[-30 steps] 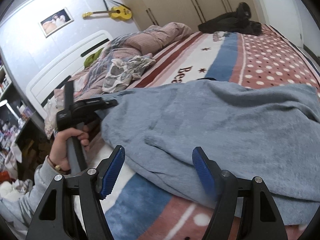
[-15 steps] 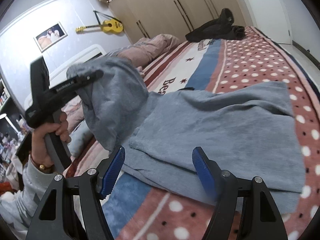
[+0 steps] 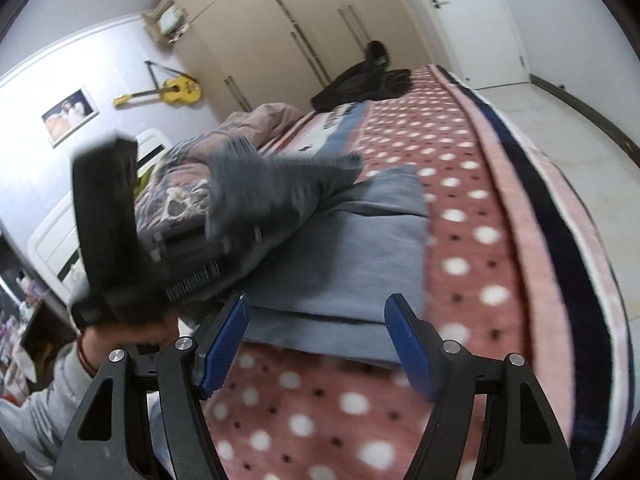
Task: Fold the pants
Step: 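Lay the waistband over the folded legs with the left gripper while the right gripper grasps the waistband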
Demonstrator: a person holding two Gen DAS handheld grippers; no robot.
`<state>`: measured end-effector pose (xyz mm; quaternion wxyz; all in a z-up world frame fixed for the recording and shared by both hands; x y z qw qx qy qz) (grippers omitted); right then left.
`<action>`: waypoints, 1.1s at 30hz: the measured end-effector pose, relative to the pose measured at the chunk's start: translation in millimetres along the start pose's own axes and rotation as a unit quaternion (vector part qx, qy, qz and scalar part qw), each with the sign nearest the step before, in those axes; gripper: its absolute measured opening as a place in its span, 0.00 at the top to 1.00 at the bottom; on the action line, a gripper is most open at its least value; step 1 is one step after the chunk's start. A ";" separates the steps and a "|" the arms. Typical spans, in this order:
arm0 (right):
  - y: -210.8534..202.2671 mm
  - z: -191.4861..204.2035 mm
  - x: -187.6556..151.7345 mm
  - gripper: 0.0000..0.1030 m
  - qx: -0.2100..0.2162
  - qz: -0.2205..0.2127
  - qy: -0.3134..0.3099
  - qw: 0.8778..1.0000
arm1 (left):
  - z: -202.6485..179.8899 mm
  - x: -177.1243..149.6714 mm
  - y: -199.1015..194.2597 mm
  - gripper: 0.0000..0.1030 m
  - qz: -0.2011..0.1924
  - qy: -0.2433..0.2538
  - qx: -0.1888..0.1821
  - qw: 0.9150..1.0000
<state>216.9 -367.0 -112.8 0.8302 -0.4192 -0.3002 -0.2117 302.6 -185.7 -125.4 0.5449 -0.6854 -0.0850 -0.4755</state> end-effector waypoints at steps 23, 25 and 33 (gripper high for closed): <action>63.4 25.6 23.9 0.22 -0.053 0.041 0.023 0.997 | 110.7 -37.9 -123.1 0.27 -0.047 -0.106 0.044 0.992; 76.6 25.3 25.6 0.43 -0.057 0.046 0.027 0.997 | 125.9 -47.0 -120.4 0.27 -0.040 -0.127 0.050 0.990; 69.4 19.8 41.6 0.88 -0.126 0.028 0.007 0.992 | 140.3 -66.6 -103.2 0.26 -0.023 -0.157 0.052 0.986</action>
Point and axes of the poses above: each gripper's, at about its wrist camera, not at the fingertips, and y roughly the way its jaws point, z to its left, x to its top, the point moved 1 cm from there along y, roughly the way its jaws point
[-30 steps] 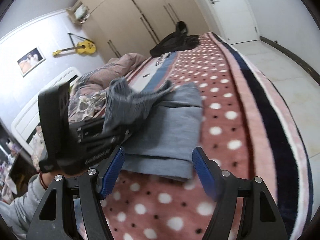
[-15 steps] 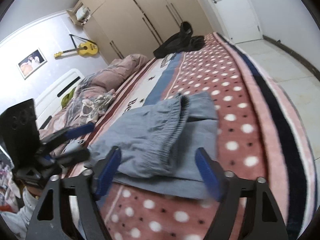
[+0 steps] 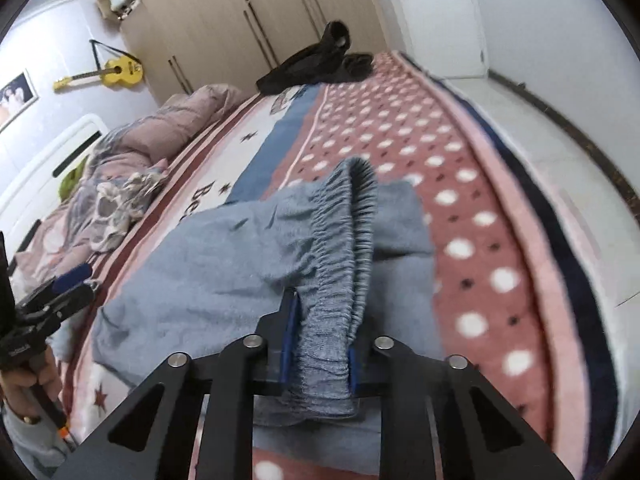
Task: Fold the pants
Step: 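Lay the waistband over the folded legs with the left gripper while the right gripper grasps the waistband, then open both grippers and press the folded sweatpants flat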
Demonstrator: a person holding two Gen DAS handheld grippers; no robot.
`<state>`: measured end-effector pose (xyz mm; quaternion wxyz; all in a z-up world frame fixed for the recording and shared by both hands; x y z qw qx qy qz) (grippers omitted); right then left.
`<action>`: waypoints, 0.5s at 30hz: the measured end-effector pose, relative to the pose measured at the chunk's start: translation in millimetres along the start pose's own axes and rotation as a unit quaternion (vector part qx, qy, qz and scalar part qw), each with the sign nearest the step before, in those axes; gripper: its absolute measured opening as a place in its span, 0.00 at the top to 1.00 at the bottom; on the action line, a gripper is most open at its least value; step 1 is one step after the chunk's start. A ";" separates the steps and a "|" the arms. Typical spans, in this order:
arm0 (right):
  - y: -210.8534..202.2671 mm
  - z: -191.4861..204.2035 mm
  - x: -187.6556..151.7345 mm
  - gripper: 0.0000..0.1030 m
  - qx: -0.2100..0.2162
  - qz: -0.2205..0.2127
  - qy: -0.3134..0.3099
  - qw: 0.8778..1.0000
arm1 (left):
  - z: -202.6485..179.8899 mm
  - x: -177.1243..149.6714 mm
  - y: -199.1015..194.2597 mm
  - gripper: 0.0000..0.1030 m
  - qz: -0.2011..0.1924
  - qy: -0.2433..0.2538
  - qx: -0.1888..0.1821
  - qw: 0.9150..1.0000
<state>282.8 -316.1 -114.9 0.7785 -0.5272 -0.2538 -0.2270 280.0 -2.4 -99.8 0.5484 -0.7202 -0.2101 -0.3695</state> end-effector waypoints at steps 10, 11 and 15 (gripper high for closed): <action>1.2 -7.1 -15.4 0.72 -0.066 0.014 -0.041 0.997 | -7.0 -0.5 40.1 0.21 0.039 -0.019 -0.025 0.999; -4.7 -5.5 -11.8 0.68 -0.071 0.005 -0.044 0.997 | -8.0 2.4 37.6 0.22 0.034 -0.023 -0.033 0.999; -33.6 5.8 8.5 0.53 -0.054 -0.046 -0.064 0.995 | -18.6 24.2 32.9 0.21 0.017 -0.015 -0.039 0.999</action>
Point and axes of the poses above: each gripper's, at about its wrist camera, not at the fingertips, and y roughly the way its jaws point, z to its left, x to its top, the point moved 1 cm from there along y, roughly the way its jaws point
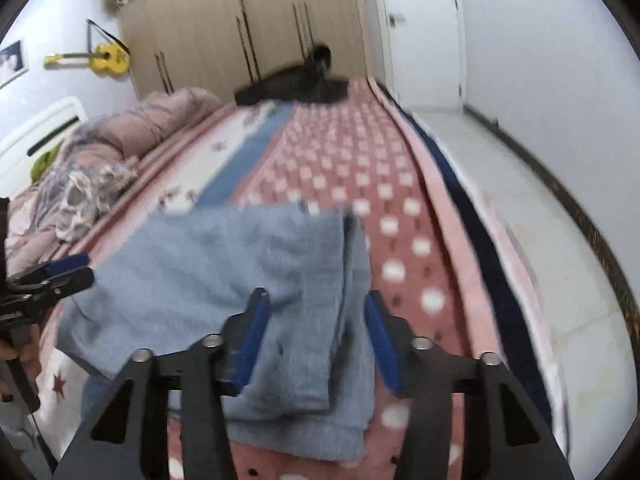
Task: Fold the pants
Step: 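Open both grippers and press the folded sweatpants flat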
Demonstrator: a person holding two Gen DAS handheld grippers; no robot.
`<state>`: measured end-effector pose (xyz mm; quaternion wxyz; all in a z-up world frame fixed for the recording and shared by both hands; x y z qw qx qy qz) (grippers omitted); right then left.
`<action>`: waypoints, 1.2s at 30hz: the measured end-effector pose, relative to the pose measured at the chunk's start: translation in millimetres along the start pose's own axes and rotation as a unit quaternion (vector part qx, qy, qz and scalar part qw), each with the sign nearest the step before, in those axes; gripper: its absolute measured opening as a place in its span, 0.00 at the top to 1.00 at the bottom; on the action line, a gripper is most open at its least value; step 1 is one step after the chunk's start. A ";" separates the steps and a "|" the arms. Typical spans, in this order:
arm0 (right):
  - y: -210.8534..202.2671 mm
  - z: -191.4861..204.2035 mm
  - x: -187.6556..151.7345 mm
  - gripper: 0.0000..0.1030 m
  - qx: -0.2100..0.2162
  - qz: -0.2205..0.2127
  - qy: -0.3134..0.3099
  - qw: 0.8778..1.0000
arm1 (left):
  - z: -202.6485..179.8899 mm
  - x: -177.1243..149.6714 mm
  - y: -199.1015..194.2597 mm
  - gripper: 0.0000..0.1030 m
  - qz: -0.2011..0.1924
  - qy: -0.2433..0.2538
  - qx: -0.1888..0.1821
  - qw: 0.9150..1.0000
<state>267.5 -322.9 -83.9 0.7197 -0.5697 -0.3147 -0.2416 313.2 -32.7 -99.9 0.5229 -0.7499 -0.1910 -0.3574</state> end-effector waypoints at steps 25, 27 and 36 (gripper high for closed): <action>38.4 29.4 -20.9 0.47 0.110 0.048 -0.065 0.991 | 7.9 -45.0 19.1 0.22 0.054 0.019 0.022 0.998; 35.6 27.5 -3.9 0.47 0.118 0.037 -0.067 0.990 | 8.7 -28.0 13.9 0.22 0.031 0.012 0.022 0.999; 84.8 5.0 30.5 0.47 0.091 0.089 -0.080 0.989 | 11.6 17.9 60.7 0.22 0.054 0.007 -0.012 0.998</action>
Point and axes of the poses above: each gripper's, at about its wrist camera, not at the fingertips, and y roughly the way its jaws point, z to its left, x to its top, the point moved 1 cm from there along y, roughly the way its jaws point
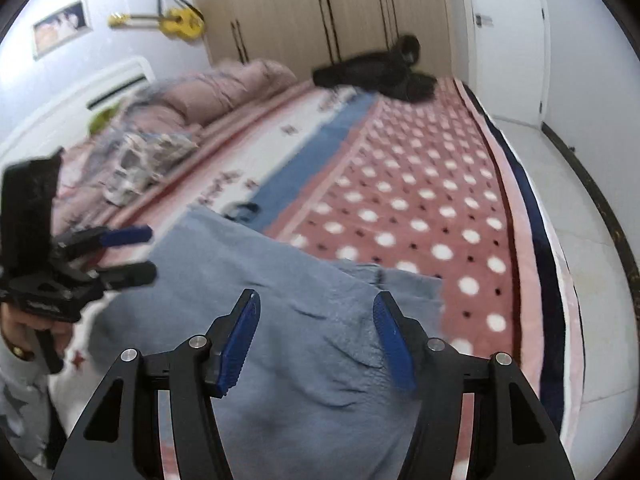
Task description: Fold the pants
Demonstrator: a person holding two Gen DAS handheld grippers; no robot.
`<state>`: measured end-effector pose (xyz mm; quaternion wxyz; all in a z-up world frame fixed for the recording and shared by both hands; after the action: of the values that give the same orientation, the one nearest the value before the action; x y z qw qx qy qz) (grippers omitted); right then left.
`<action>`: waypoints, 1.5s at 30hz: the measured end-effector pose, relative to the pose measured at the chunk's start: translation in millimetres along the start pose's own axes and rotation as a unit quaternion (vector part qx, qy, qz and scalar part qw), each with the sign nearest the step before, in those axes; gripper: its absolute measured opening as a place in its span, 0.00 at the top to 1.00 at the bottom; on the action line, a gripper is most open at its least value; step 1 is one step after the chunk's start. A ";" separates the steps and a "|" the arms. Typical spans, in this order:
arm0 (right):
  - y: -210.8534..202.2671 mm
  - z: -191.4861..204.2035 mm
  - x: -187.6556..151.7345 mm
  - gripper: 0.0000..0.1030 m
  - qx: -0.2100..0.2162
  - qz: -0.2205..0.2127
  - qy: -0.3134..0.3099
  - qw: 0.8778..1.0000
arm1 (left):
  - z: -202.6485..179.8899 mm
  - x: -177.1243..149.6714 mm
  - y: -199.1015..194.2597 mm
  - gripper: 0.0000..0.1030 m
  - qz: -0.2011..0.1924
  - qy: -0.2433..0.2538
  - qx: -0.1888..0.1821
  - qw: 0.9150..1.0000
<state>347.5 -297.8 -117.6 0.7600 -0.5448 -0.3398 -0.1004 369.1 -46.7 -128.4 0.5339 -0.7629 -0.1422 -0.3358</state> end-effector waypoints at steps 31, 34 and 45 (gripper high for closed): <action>-0.6 -7.3 -76.0 0.33 0.066 0.040 0.119 0.990 | 22.1 -70.1 9.5 0.44 0.091 -0.129 -0.093 0.983; -2.6 -8.2 -72.0 0.49 0.056 0.033 0.123 0.990 | 24.6 -65.3 2.6 0.66 0.084 -0.137 -0.087 0.983; -47.0 7.2 -60.6 0.67 0.054 -0.018 0.106 0.993 | 4.7 -42.5 -43.3 0.84 0.033 -0.110 -0.083 0.990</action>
<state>274.6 -322.7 -118.5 0.8180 -0.4835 -0.2716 -0.1527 314.8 -19.6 -126.4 0.4608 -0.8409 -0.1468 -0.2430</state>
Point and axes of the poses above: each gripper's, at about its wrist camera, not at the fingertips, and y roughly the way its jaws point, z to its left, x to its top, the point moved 1 cm from there along y, roughly the way its jaws point
